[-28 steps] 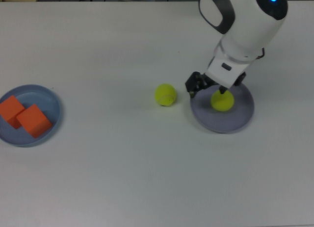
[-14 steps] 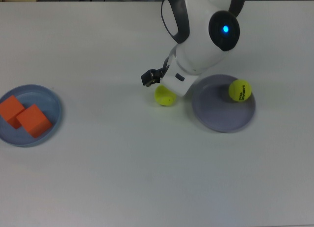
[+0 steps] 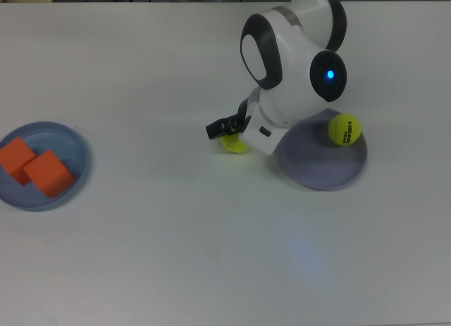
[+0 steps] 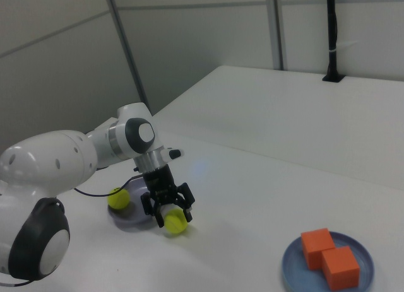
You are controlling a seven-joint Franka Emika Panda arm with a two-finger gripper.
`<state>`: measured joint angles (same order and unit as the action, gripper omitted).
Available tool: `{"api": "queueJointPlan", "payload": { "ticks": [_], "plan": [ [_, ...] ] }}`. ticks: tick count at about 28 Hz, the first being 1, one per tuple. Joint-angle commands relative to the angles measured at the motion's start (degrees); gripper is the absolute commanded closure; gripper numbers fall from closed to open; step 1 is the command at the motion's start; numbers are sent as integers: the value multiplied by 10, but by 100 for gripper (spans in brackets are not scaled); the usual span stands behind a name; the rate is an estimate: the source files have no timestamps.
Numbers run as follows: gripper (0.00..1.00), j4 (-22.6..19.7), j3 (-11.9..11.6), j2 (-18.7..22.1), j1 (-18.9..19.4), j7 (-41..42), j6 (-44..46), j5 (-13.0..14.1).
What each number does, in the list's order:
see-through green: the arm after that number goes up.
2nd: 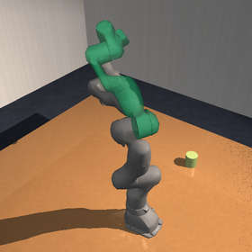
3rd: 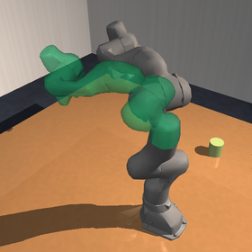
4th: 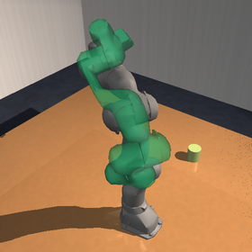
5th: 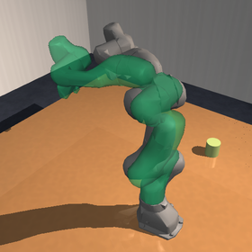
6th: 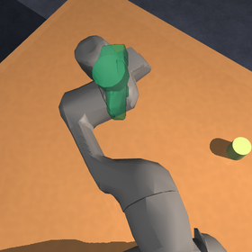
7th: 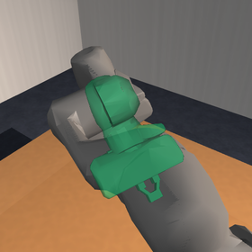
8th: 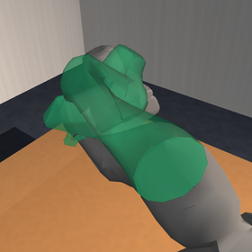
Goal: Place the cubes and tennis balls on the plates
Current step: 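Grasp the second yellow tennis ball with the gripper, then lower the second tennis ball onto the lavender plate and release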
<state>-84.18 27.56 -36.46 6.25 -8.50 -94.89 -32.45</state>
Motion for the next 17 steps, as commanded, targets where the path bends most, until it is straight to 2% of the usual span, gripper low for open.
{"api": "queueJointPlan", "payload": {
  "ticks": [1, 2, 6, 9, 14, 16, 17],
  "plan": [
    [77, 0, -7, 4, 4, -11, -34, -3],
    [100, 0, -7, 4, 5, -13, -40, -3],
    [100, 2, -5, 7, 5, -14, -40, -1],
    [100, 39, 5, 8, 8, -15, -41, 1],
    [100, 68, 36, 9, 22, -17, -42, 7],
    [88, 68, 40, 10, 30, -25, -42, 8],
    [62, 68, 43, 10, 39, -42, -42, 9]
  ]
}}
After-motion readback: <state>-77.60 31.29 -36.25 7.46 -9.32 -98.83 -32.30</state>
